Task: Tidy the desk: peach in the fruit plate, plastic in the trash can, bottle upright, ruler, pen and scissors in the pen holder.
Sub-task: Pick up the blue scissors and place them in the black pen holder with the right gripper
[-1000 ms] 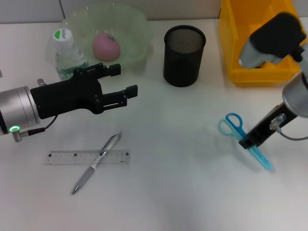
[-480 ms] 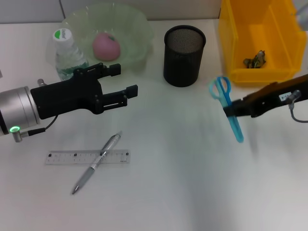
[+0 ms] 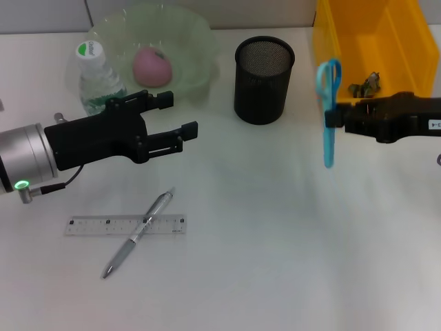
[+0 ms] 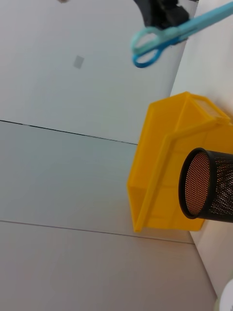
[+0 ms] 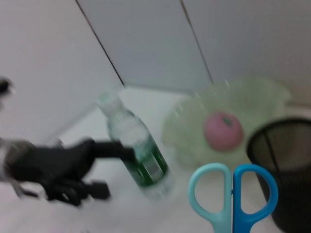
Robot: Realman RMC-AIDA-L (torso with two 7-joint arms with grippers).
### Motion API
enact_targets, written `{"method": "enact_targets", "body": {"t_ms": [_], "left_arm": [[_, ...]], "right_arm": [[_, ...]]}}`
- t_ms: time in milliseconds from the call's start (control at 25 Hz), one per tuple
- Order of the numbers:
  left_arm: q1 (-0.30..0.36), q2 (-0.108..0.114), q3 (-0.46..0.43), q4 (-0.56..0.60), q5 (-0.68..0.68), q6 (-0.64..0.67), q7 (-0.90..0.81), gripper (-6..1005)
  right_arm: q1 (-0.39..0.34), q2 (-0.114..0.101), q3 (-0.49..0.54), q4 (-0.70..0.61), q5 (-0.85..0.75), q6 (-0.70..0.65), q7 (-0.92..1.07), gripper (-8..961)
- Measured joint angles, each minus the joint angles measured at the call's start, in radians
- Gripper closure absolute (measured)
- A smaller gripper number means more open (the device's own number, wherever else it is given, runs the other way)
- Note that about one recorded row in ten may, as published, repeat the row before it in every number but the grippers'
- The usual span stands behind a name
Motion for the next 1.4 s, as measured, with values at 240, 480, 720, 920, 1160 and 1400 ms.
{"method": "enact_targets", "body": {"t_ms": [240,480,720,920,1160,1400], "left_arm": [[-0.002,-0.001,0.003,0.000,0.000,0.002,0.000,215],[0.001,-0.003,0.005,-0.001,0.000,0.002,0.000,215],[-0.006,-0.002,0.008,-0.025,0.000,0.011,0.000,215],[-0.010,-0.001,0.011,-0.026,-0.001,0.070,0.000,215],[-0.014,-0.002,0.011,-0.025,-0.002,0.095,0.000,215],[-0.019,-0.002,0.011,-0.025,-0.002,0.096,0.000,215]], "right_arm": [[-0.006,0.001,0.044,0.119,0.194,0.013,-0.185,737],[0.031,0.000,0.074,0.355,0.409,0.016,-0.460,737],[0.070,0.002,0.074,0.602,0.618,0.046,-0.741,737],[0.115,0.002,0.073,0.786,0.748,0.043,-0.932,736],[0.137,0.005,0.071,0.820,0.780,0.083,-1.004,736],[0.197,0.005,0.064,0.833,0.815,0.153,-1.053,736]]}}
